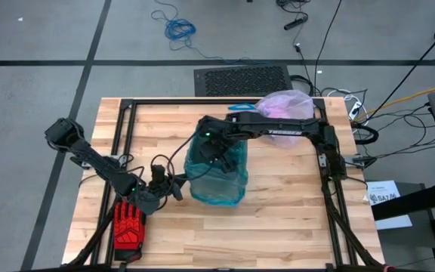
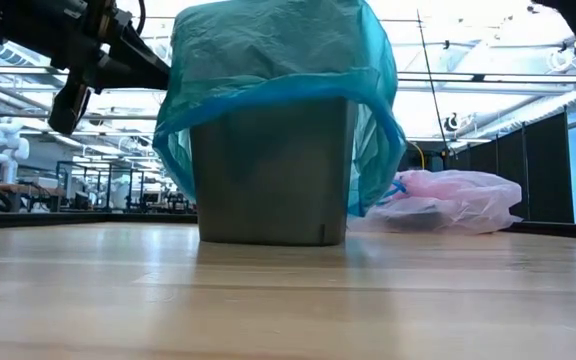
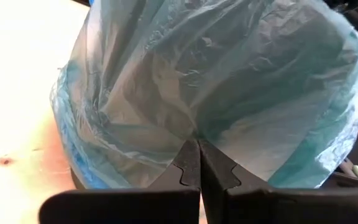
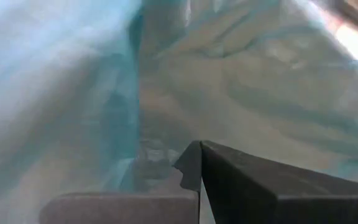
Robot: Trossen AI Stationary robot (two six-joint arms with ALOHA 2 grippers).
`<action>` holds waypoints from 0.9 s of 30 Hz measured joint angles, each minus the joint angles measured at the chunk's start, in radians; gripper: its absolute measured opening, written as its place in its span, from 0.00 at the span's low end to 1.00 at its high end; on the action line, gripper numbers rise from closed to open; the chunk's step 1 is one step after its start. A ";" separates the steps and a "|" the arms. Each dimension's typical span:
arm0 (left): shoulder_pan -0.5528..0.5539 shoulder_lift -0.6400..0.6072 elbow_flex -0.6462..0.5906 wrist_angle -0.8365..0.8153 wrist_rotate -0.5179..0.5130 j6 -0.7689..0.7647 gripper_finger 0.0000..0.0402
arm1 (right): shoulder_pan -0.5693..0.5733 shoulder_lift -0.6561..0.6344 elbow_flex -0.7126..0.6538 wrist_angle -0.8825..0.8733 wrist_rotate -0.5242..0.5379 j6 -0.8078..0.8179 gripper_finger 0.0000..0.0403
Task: Place trash/remove bag and relplace
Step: Insert the blue trash bag into the trash bin
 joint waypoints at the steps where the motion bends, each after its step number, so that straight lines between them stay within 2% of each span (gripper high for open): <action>1: 0.000 0.000 0.000 0.001 -0.001 0.001 0.00 | -0.001 0.011 0.000 -0.001 -0.001 0.001 0.00; 7: -0.003 -0.029 0.000 -0.003 -0.017 0.035 0.00 | -0.007 0.094 -0.003 -0.060 -0.001 0.024 0.00; 11: -0.004 -0.075 0.000 -0.003 -0.057 0.096 0.00 | -0.007 0.099 -0.025 -0.072 -0.009 0.065 0.00; 17: -0.003 -0.156 0.000 -0.028 -0.064 0.188 0.00 | -0.006 0.098 -0.101 -0.068 -0.011 0.076 0.00; 23: 0.001 -0.183 0.000 -0.086 -0.112 0.178 0.00 | -0.002 0.097 -0.165 -0.024 -0.012 0.095 0.00; 27: 0.045 -0.146 0.000 -0.192 -0.107 0.030 0.00 | 0.009 0.098 -0.174 -0.016 -0.013 0.095 0.00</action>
